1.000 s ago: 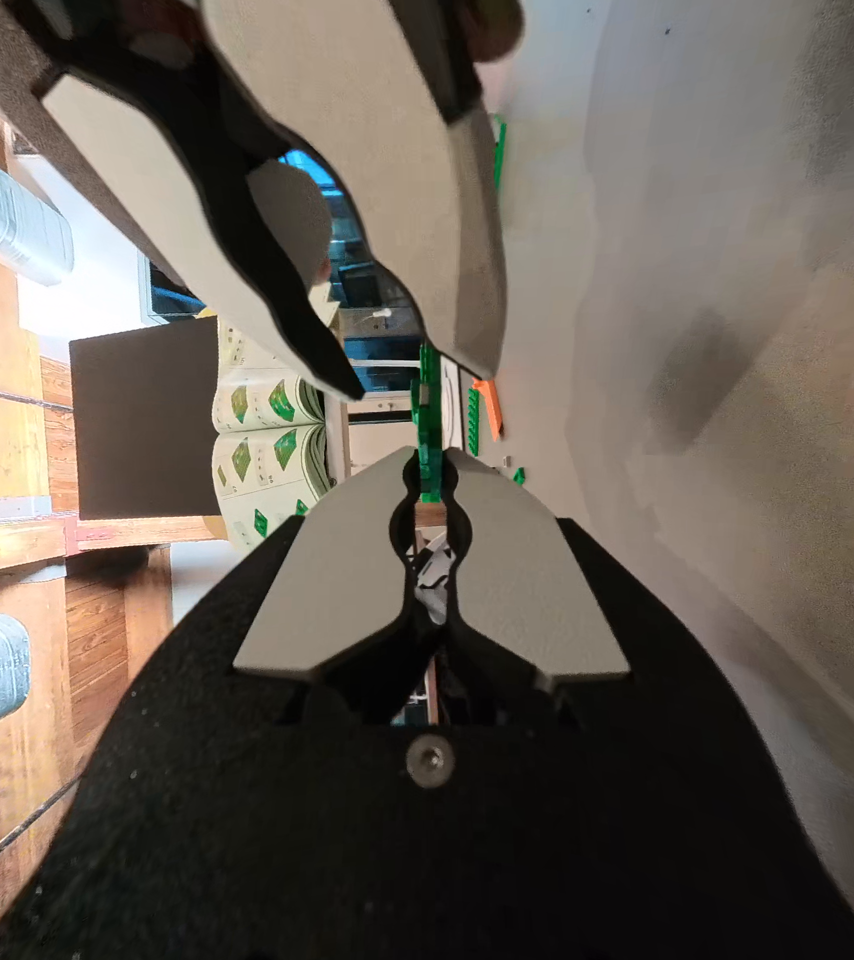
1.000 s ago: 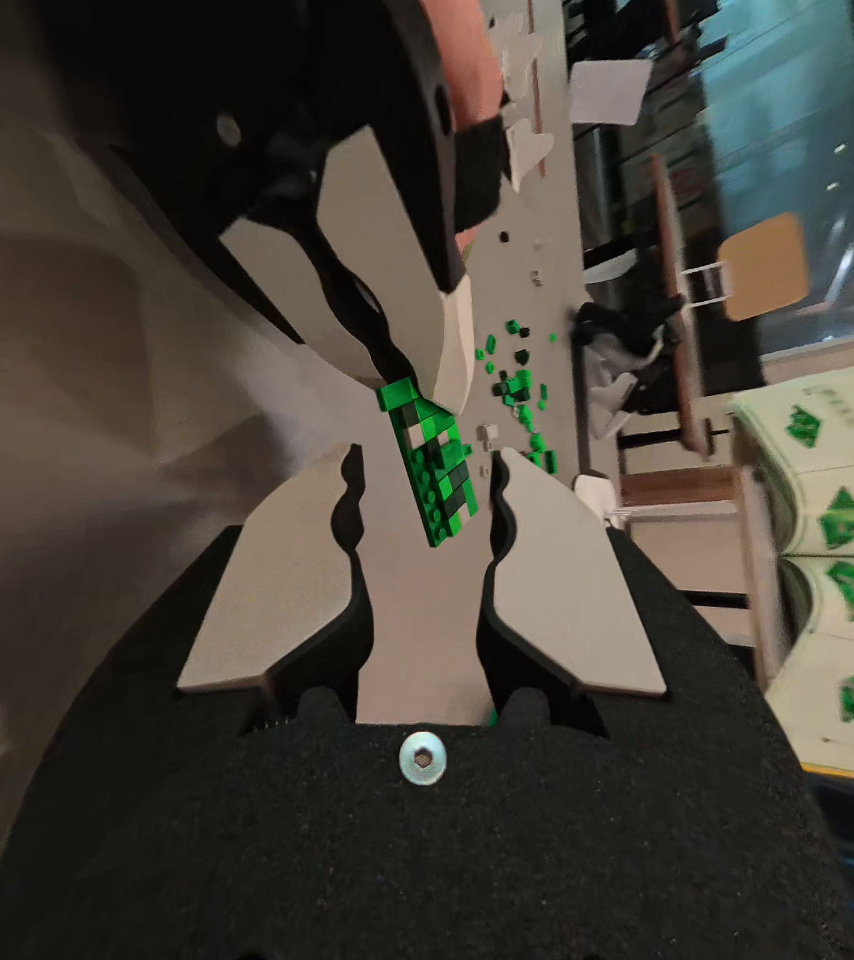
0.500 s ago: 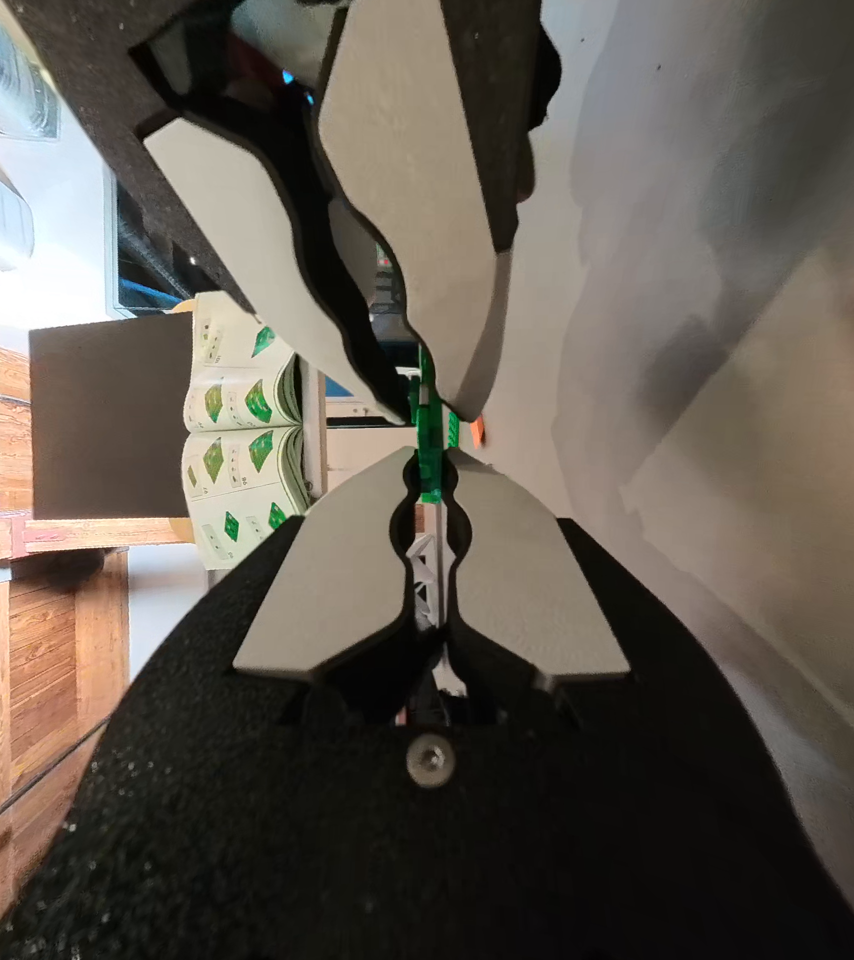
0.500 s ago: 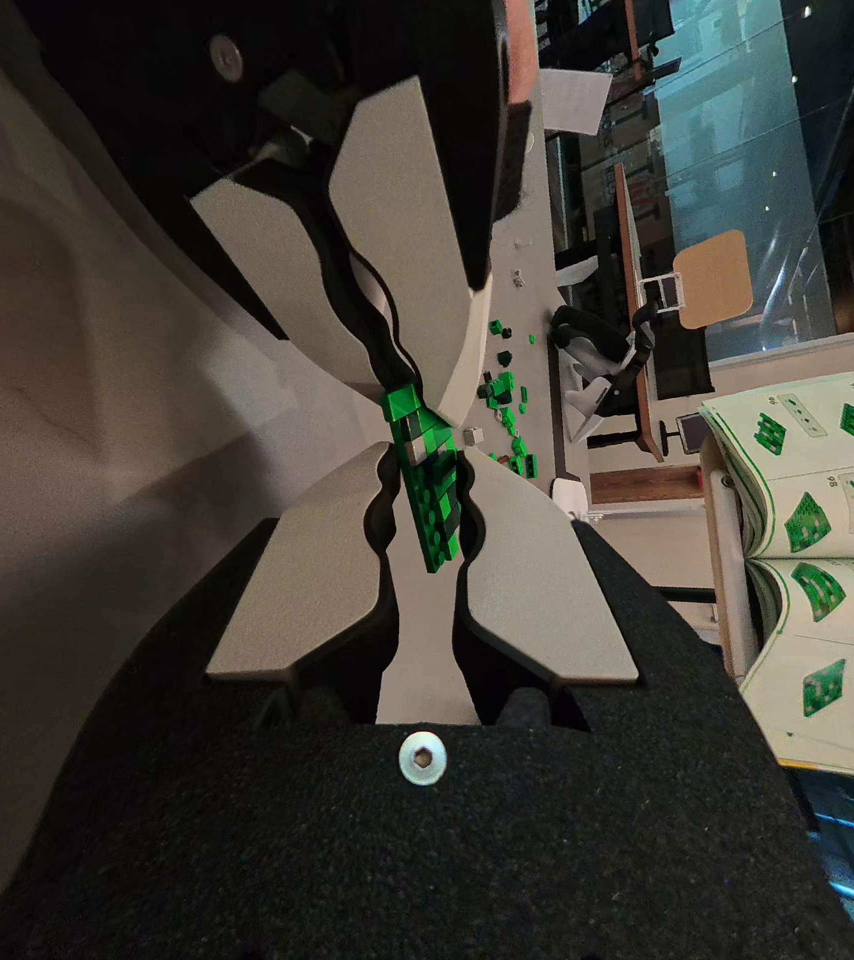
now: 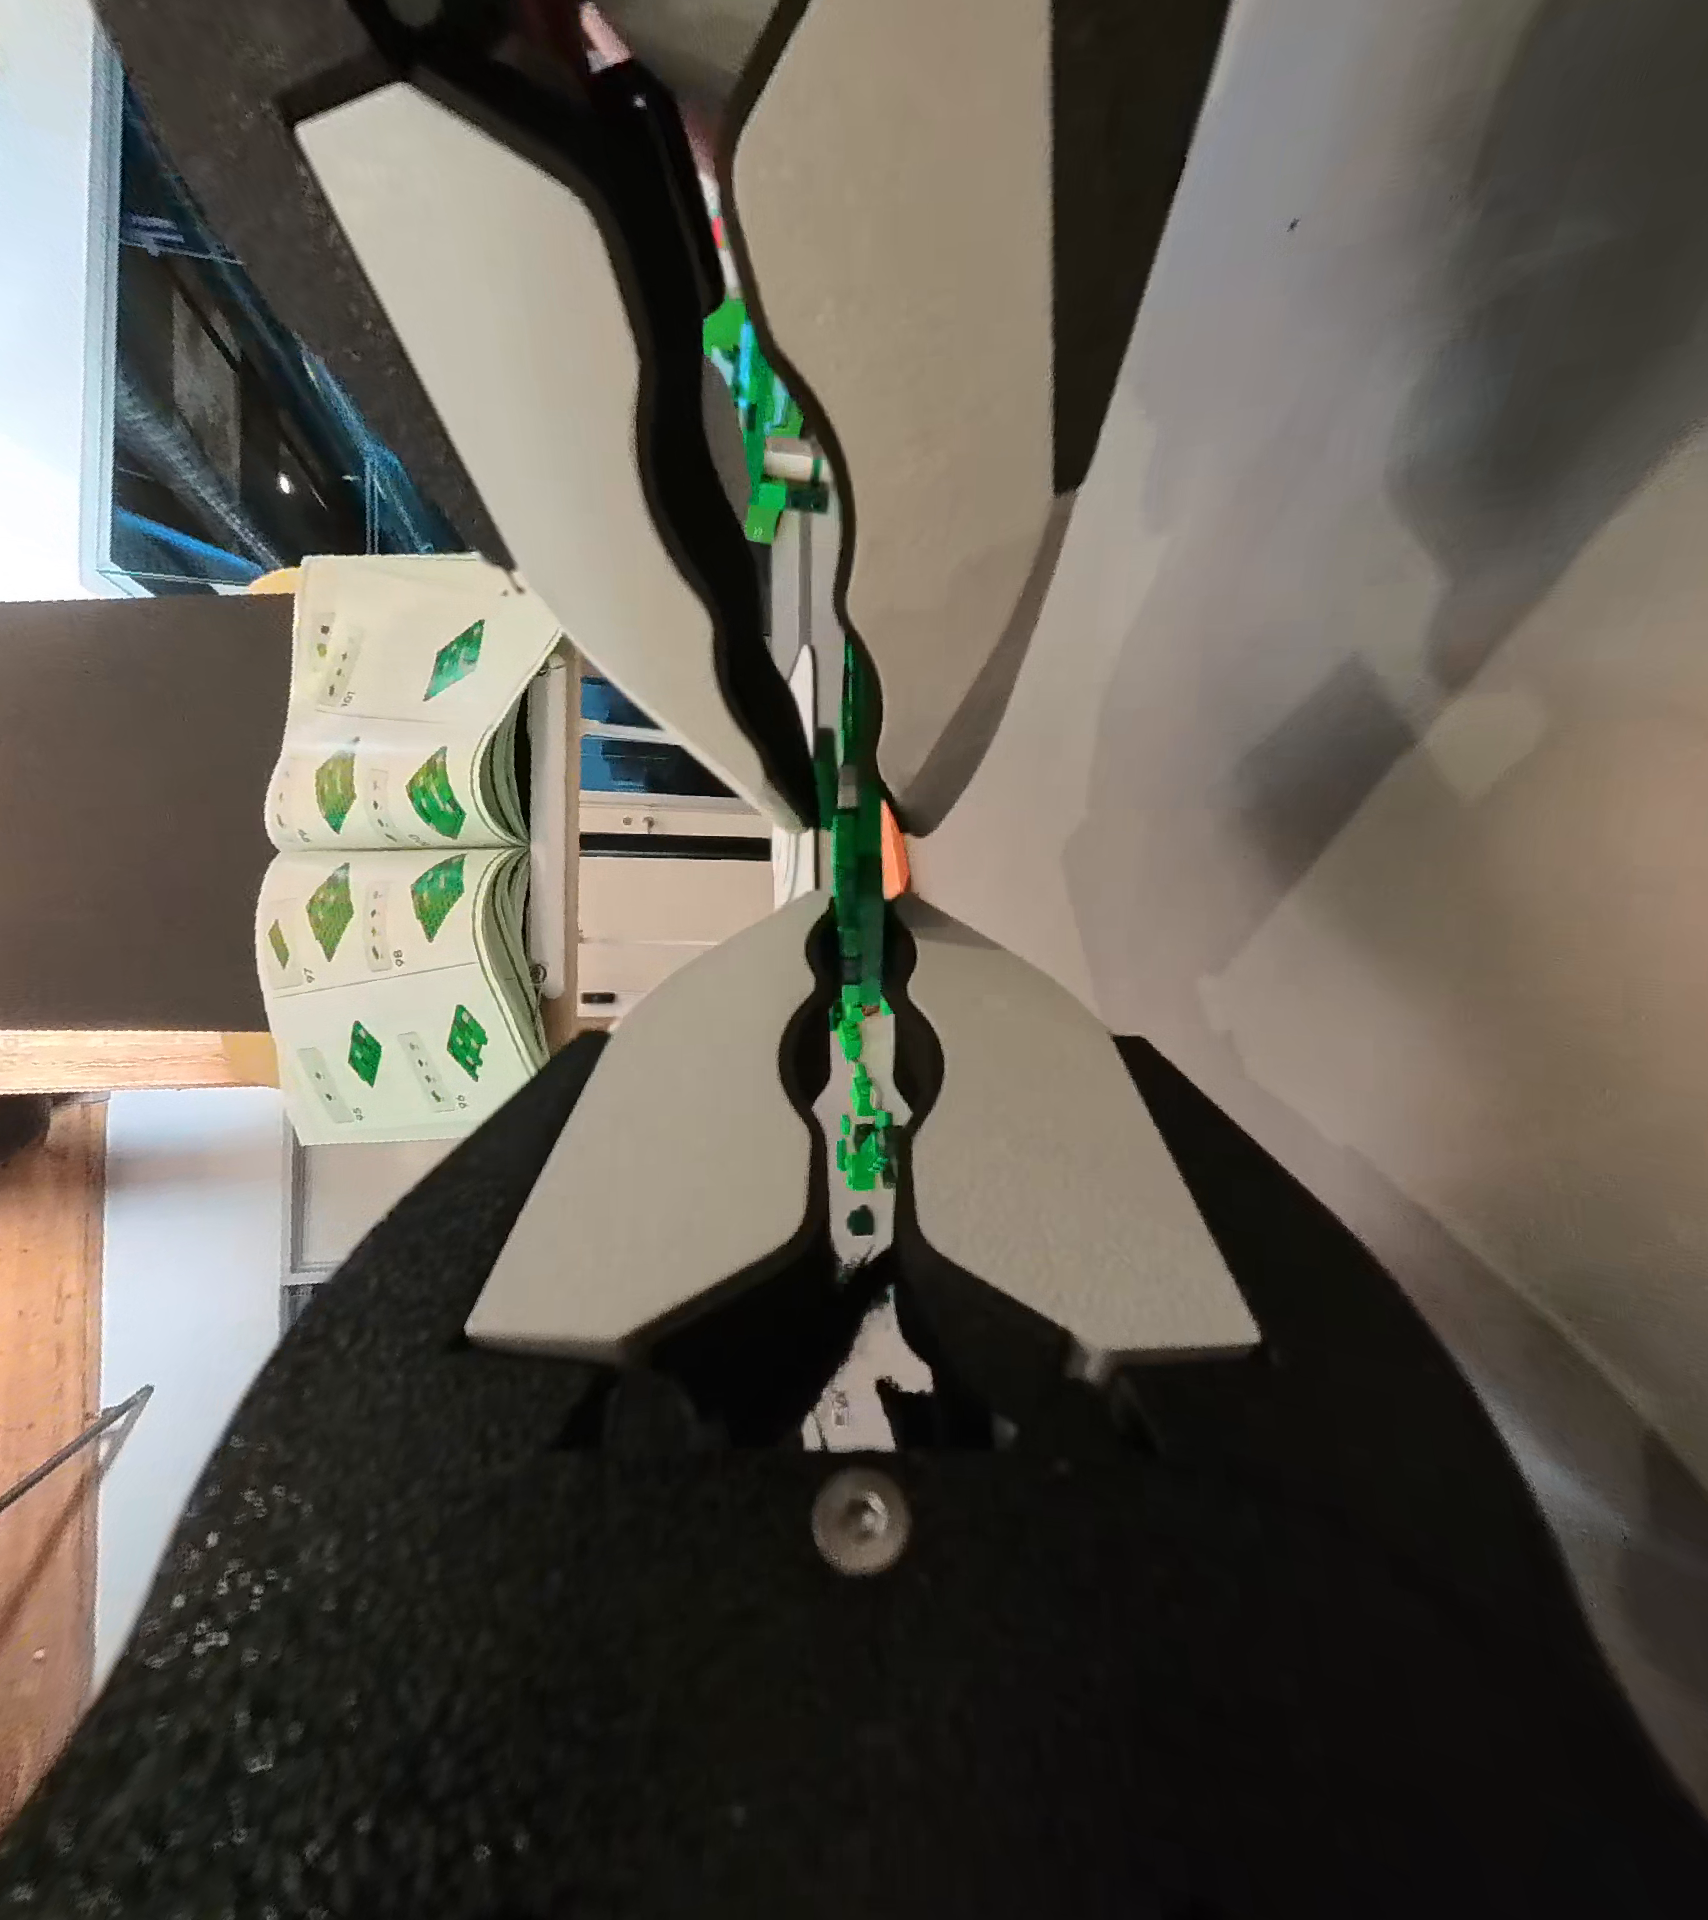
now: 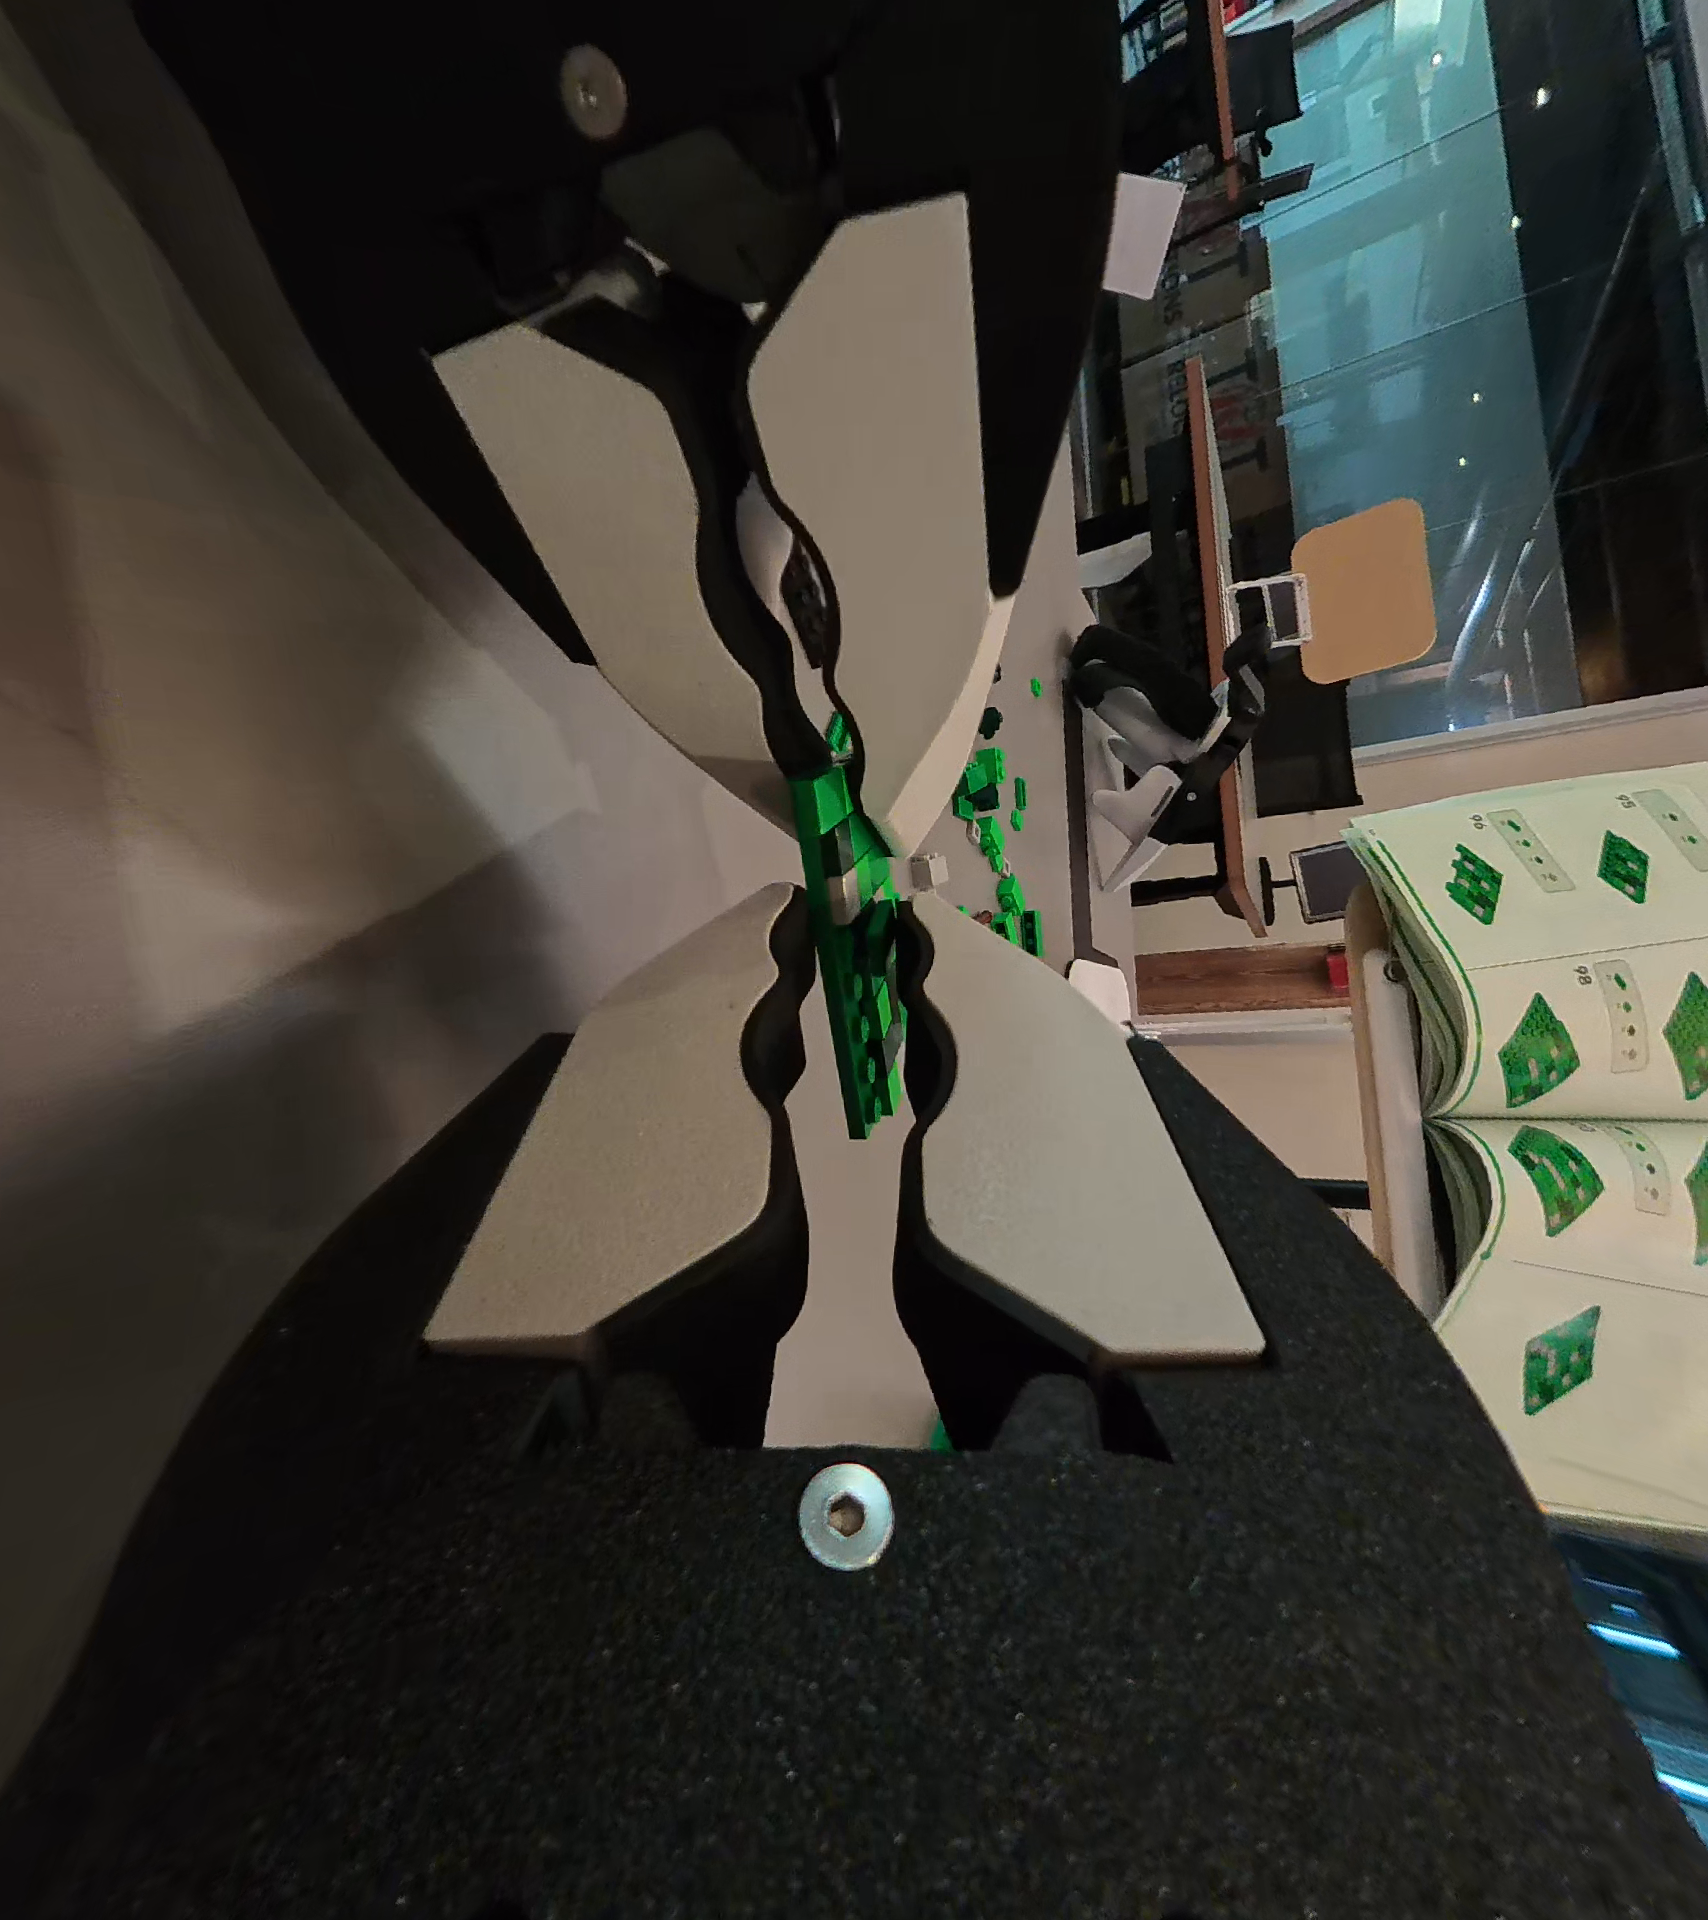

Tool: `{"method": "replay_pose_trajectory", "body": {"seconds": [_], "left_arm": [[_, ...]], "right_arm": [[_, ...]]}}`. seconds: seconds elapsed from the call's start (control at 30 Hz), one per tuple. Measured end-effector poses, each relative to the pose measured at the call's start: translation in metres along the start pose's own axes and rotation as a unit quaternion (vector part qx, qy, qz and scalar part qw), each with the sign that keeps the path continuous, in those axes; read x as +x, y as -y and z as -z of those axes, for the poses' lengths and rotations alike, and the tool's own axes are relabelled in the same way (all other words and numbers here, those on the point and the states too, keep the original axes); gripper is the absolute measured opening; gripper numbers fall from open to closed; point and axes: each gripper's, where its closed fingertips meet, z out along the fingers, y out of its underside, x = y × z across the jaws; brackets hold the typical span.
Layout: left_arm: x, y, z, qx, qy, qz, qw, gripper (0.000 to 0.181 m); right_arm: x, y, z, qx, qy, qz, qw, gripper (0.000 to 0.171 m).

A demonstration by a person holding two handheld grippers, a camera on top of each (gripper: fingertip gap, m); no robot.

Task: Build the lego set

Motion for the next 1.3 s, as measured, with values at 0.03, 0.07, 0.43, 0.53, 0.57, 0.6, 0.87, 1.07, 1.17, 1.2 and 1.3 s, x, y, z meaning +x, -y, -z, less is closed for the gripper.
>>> {"method": "replay_pose_trajectory", "body": {"seconds": [0.03,0.07,0.43,0.53,0.57,0.6,0.87,1.07,1.17,1.2,1.3], "left_arm": [[0.0004,-0.0002,-0.0001,-0.001,-0.002,0.001,1.000,0.006],[0.0004,-0.0004,-0.0002,-0.002,-0.002,0.001,1.000,0.006],[0.0029,-0.0017,-0.0007,-0.008,-0.016,0.013,1.000,0.006],[0.0024,-0.0021,-0.0006,-0.009,-0.016,0.017,1.000,0.006],[0.0019,-0.0023,-0.0006,-0.009,-0.015,0.019,1.000,0.006],[0.0016,-0.0023,-0.0006,-0.010,-0.015,0.019,1.000,0.006],[0.0014,-0.0021,0.0001,-0.010,-0.023,0.037,0.999,0.006],[0.0022,-0.0011,0.0002,-0.012,-0.029,0.046,0.998,0.006],[0.0016,-0.0002,0.0004,-0.012,-0.030,0.049,0.998,0.006],[0.0014,-0.0001,0.0005,-0.013,-0.032,0.054,0.998,0.006],[0.0012,0.0005,0.0008,-0.013,-0.037,0.064,0.997,0.006]], "right_arm": [[-0.0003,-0.0001,0.0002,-0.002,-0.001,0.002,1.000,0.013],[-0.0002,-0.0001,0.0005,-0.004,-0.003,0.003,1.000,0.013],[-0.0012,-0.0008,0.0006,-0.016,-0.022,0.026,0.999,0.011],[-0.0001,-0.0006,0.0006,-0.020,-0.032,0.033,0.999,0.011],[0.0004,-0.0005,0.0007,-0.021,-0.036,0.036,0.998,0.011],[0.0010,-0.0004,0.0008,-0.023,-0.041,0.040,0.998,0.011],[0.0028,0.0007,0.0021,-0.026,-0.061,0.058,0.996,0.010],[0.0025,0.0005,0.0034,-0.024,-0.068,0.056,0.996,0.010],[0.0031,0.0009,0.0046,-0.017,-0.075,0.048,0.996,0.010],[0.0034,0.0008,0.0050,-0.014,-0.077,0.041,0.996,0.010],[0.0041,0.0009,0.0060,-0.010,-0.083,0.034,0.996,0.010]]}}
